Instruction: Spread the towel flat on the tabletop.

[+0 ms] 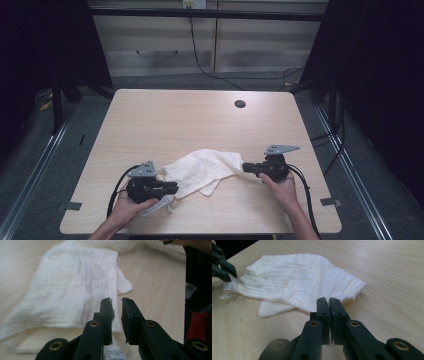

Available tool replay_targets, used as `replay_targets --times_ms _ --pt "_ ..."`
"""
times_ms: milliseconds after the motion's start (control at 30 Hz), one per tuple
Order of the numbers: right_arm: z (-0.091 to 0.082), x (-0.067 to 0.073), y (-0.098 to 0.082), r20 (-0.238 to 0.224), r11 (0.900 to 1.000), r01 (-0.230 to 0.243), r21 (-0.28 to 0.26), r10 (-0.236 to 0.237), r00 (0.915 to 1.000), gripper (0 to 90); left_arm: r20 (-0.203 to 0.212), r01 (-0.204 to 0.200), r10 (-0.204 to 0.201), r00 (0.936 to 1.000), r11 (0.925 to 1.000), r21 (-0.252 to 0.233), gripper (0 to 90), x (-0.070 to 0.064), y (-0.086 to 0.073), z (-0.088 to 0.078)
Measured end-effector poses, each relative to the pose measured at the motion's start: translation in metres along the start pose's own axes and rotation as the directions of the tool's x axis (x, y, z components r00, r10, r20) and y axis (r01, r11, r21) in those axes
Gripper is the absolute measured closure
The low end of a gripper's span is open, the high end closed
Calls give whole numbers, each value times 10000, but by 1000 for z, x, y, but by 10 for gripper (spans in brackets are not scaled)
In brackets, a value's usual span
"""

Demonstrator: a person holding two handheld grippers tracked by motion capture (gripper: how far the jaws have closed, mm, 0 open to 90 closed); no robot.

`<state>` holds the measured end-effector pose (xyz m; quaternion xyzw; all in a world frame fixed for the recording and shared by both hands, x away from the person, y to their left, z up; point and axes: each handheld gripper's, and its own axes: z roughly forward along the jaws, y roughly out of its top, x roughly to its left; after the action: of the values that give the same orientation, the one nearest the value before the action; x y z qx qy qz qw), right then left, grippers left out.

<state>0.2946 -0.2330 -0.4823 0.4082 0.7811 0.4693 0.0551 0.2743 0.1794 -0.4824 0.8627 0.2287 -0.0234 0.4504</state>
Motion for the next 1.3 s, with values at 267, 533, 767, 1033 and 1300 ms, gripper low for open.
replay_targets --times_ms 267,533,767,1033,1300 --pt "1 -1 -1 -78 10000 26 51 -25 10000 873 -270 -545 575 9980 9933 1019 675 -1 -4 20" --pt "-2 -3 -1 -26 10000 -25 10 25 10000 873 -674 -1006 1090 9918 9881 1166 614 -4 -2 24" --pt "-7 -6 -2 68 9997 -204 -109 204 9998 872 -1219 -2068 2219 9674 9703 1254 694 -16 -5 28" --pt "-14 -7 -2 130 9993 -228 -305 232 9996 872 -1066 -1477 1587 9816 9836 1040 844 -12 -4 26" --pt "-23 0 5 -136 9966 -284 -773 274 9995 872 -105 -313 310 9995 9990 -321 855 -5 5 5"
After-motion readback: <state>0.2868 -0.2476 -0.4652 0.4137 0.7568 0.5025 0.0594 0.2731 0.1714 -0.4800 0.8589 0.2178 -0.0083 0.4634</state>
